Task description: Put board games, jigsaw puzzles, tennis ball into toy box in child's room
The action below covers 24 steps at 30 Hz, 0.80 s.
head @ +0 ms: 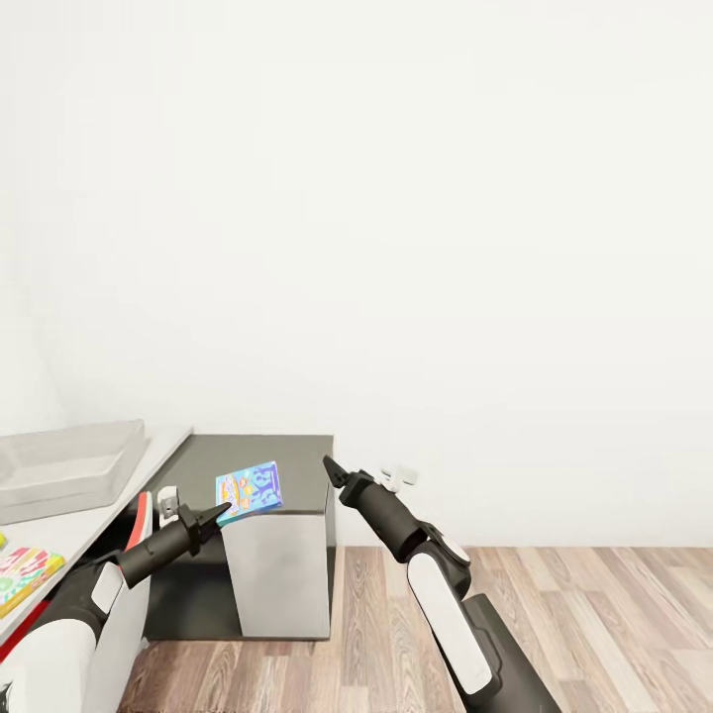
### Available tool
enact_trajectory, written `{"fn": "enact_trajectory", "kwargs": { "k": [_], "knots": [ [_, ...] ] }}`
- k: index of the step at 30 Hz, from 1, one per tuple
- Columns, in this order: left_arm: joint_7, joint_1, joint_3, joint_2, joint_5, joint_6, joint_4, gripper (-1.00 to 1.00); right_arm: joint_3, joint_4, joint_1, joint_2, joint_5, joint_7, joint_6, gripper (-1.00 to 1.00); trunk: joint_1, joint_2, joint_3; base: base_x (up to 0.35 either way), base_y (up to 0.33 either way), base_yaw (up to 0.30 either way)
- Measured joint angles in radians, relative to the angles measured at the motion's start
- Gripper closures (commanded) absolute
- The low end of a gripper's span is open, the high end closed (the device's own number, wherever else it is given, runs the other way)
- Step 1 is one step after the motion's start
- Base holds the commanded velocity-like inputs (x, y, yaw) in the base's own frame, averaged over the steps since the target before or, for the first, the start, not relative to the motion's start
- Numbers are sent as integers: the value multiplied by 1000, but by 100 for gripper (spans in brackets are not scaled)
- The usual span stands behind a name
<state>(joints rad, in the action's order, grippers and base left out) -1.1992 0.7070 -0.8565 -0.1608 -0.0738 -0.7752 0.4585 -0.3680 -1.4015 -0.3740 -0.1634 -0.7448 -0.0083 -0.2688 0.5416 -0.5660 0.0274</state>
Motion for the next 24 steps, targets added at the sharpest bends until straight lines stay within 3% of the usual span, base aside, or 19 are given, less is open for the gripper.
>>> {"fn": "enact_trajectory", "kwargs": {
  "k": [12,24],
  "knots": [
    [0,0,0,1,0,0,0,100,1,24,-1,-2,0,0,-3,-100,0,0,20,0,0,0],
    [0,0,0,1,0,0,0,100,2,32,-1,-2,0,0,-3,-100,-46,84,2,0,0,0]
  ]
}}
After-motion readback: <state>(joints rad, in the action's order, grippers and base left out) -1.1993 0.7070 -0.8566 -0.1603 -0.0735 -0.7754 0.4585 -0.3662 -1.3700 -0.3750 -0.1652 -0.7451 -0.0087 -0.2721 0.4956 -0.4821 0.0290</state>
